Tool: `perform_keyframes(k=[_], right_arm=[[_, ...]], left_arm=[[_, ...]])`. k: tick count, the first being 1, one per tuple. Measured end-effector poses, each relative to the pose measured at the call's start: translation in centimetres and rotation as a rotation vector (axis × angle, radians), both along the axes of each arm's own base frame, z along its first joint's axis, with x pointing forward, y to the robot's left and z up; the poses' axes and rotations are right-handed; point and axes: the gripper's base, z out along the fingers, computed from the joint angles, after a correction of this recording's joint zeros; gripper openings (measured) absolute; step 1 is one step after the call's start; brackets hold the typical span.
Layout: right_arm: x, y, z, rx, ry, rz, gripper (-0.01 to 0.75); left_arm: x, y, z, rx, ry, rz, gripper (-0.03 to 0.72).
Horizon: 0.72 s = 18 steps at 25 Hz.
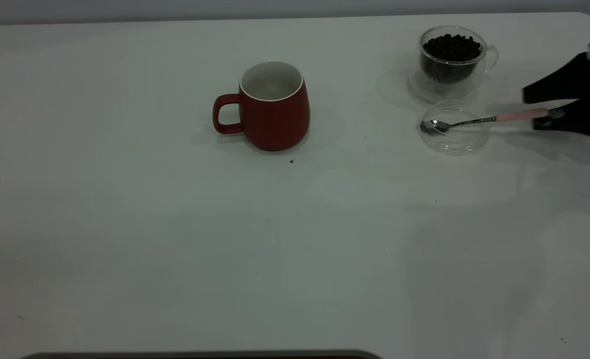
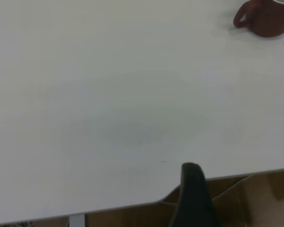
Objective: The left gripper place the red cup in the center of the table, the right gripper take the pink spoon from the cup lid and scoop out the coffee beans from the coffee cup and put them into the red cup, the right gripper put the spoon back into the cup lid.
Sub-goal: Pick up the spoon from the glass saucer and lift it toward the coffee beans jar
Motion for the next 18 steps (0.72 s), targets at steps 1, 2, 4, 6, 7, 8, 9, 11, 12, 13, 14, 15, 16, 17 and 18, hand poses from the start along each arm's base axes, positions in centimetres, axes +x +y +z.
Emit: perform_keyframes(k=[1,2,4,6,7,8,9,11,12,13,14,15,16,17,18], right_arm=[[0.0,0.5,-0.2,0.002,0.0,0.011,0.583],[0.1,0.9,-0.3,0.005,-0.003,0.017,0.583],[0.1,1.4,-0.7,0.004,0.001,0.027,0.583],[0.2,1.7,-1.0,-0.005,0.004,0.027,0.581],[0.2,1.7,-1.0,-0.011,0.004,0.02,0.577],[0.2,1.6,-1.2,-0.015,0.005,0.012,0.571],[0.3,1.6,-1.3,-0.022,0.006,0.004,0.559],[0.3,1.5,-1.4,-0.03,0.006,-0.001,0.518],[0.3,1.5,-1.4,-0.031,0.006,-0.003,0.482],[0.3,1.5,-1.4,-0.03,0.006,-0.003,0.435],[0.3,1.5,-1.4,-0.03,0.006,-0.003,0.387],[0.3,1.5,-1.4,-0.03,0.006,-0.003,0.321],[0.3,1.5,-1.4,-0.03,0.006,-0.003,0.248],[0.3,1.6,-1.3,-0.026,0.005,-0.004,0.187],[0.3,1.7,-1.2,-0.001,0.003,-0.001,0.124]], left_arm=[[0.0,0.0,0.0,0.0,0.0,0.0,0.587],[0.0,0.0,0.0,0.001,0.0,-0.001,0.587],[0.0,0.0,0.0,0.001,0.0,-0.001,0.587],[0.0,0.0,0.0,0.001,0.0,-0.001,0.587],[0.0,0.0,0.0,0.001,0.0,-0.001,0.587],[0.0,0.0,0.0,0.001,0.0,-0.001,0.587],[0.0,0.0,0.0,0.001,0.0,-0.001,0.587],[0.0,0.0,0.0,0.001,0.0,-0.001,0.587],[0.0,0.0,0.0,0.001,0.0,-0.001,0.587],[0.0,0.0,0.0,0.001,0.0,-0.001,0.587],[0.0,0.0,0.0,0.002,0.0,-0.002,0.587],[0.0,0.0,0.0,0.002,0.0,-0.002,0.587],[0.0,0.0,0.0,0.002,0.0,-0.002,0.587],[0.0,0.0,0.0,0.002,0.0,-0.002,0.587],[0.0,0.0,0.0,0.002,0.0,-0.002,0.587]])
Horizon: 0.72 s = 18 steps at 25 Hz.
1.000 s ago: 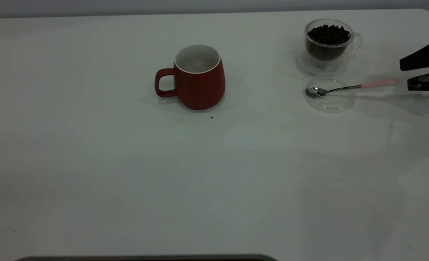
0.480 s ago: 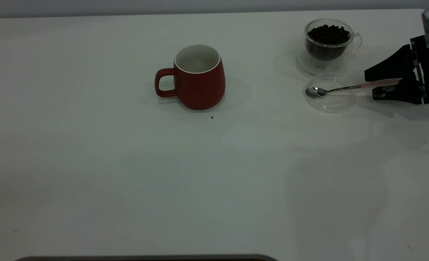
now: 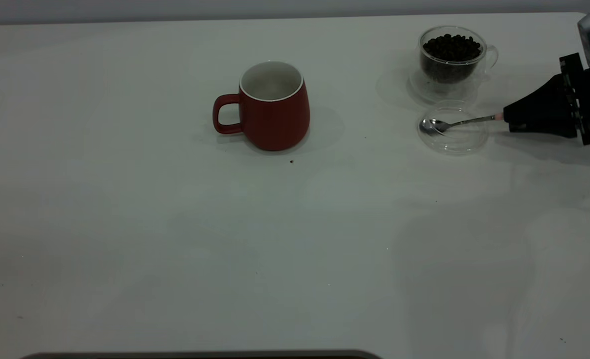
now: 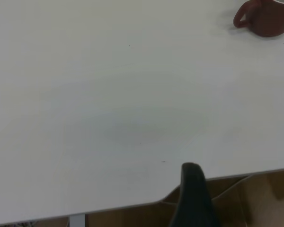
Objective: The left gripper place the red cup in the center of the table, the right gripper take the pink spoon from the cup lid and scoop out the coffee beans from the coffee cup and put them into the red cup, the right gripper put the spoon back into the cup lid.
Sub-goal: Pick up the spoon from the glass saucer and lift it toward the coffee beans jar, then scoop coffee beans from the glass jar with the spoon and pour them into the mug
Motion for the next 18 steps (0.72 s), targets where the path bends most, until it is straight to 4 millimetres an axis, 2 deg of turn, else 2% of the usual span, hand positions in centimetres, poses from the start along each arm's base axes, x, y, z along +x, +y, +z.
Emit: perform_keyframes(k=[1,5,9,12,14,18], right_arm=[[0.0,0.1,0.1,0.012,-0.002,0.003,0.088],[0.0,-0.2,0.3,0.024,-0.005,0.001,0.095],[-0.4,-2.1,1.0,0.041,-0.016,-0.019,0.095],[-0.2,-3.6,3.2,0.021,-0.052,-0.03,0.095],[0.2,-3.9,5.5,-0.011,-0.073,-0.009,0.095],[1.0,-2.8,9.8,-0.054,-0.141,0.054,0.095]], left_arm=[[0.0,0.0,0.0,0.0,0.0,0.0,0.587],[0.0,0.0,0.0,0.0,0.0,0.0,0.587],[0.0,0.0,0.0,0.0,0.0,0.0,0.587],[0.0,0.0,0.0,0.0,0.0,0.0,0.587],[0.0,0.0,0.0,0.0,0.0,0.0,0.587],[0.0,0.0,0.0,0.0,0.0,0.0,0.587]])
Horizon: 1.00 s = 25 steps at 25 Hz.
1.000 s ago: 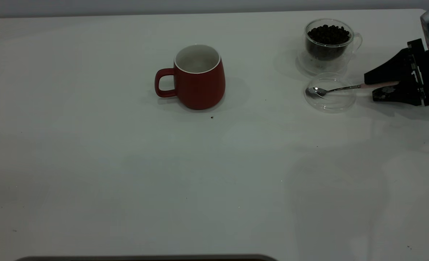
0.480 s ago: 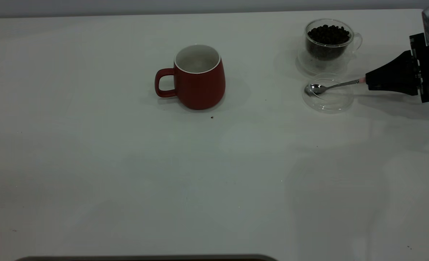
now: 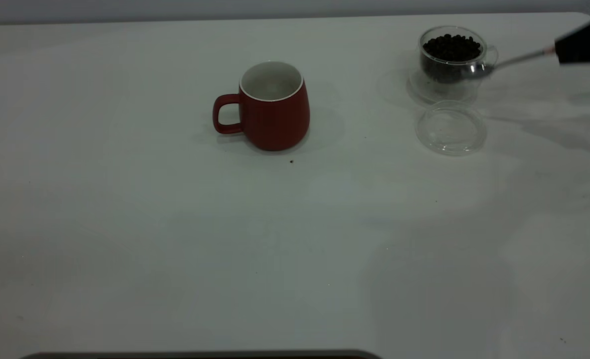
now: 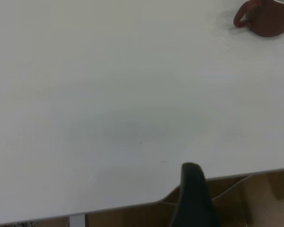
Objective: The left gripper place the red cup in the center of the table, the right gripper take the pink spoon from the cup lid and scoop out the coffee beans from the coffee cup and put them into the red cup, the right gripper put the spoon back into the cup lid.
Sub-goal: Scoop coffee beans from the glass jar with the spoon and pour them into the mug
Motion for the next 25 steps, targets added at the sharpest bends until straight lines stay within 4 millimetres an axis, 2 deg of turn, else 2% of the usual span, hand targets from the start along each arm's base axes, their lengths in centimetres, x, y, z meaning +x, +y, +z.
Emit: perform_keyframes(k=[4,8,14,21,25], right_arm=[[1.2,1.7,2.1,0.01,-0.066,0.029,0.095],[2.8,2.7,2.7,-0.013,-0.123,-0.03,0.095],[3.9,1.8,0.9,-0.111,-0.114,-0.177,0.095],[3.7,2.3,-1.1,-0.099,-0.074,-0.175,0.095],[3.6,2.5,-1.5,-0.072,-0.061,-0.158,0.095]], left_arm=[[0.0,0.0,0.0,0.0,0.0,0.0,0.587],[0.0,0.0,0.0,0.0,0.0,0.0,0.587],[0.0,0.0,0.0,-0.002,0.0,0.002,0.587],[0.0,0.0,0.0,-0.002,0.0,0.002,0.587],[0.0,0.0,0.0,-0.002,0.0,0.002,0.587]])
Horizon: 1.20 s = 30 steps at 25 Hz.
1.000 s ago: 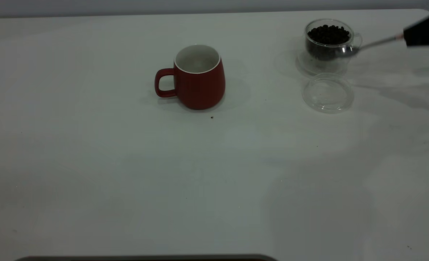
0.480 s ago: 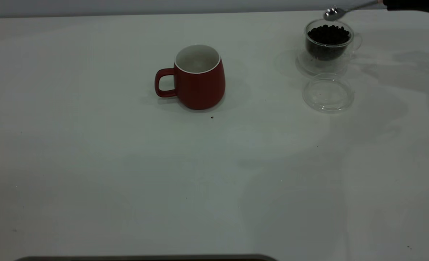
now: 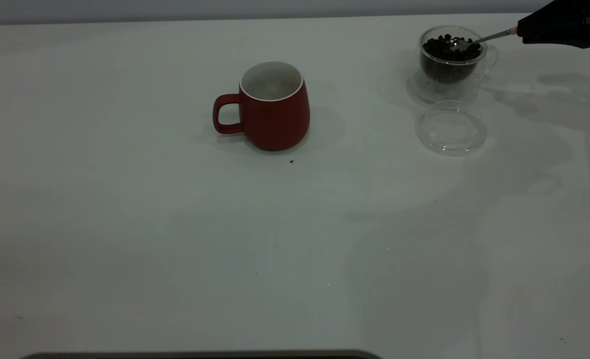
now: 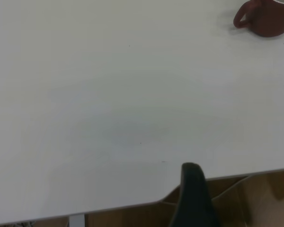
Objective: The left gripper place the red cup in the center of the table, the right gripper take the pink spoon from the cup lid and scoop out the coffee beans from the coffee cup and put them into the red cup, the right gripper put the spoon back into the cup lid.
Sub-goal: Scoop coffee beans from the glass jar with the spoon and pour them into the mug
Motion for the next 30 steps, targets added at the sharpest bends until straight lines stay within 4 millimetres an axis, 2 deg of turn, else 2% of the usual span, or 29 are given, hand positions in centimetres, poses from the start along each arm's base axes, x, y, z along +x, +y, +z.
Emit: perform_keyframes(k=[11,18,25,30], right_arm=[[-0.5,0.3,-0.1,0.081,0.135,-0.031,0.095],[-0.5,0.3,0.1,0.132,0.159,-0.063,0.095],[-0.8,-1.4,0.6,0.21,0.152,-0.092,0.095],[-1.1,-1.4,0.8,0.247,0.155,-0.068,0.095]], left_arm=[[0.0,0.0,0.0,0.0,0.0,0.0,0.587],[0.0,0.0,0.0,0.001,0.0,-0.001,0.587],[0.0,0.0,0.0,0.002,0.0,-0.001,0.587],[0.0,0.0,0.0,0.002,0.0,-0.001,0.587]])
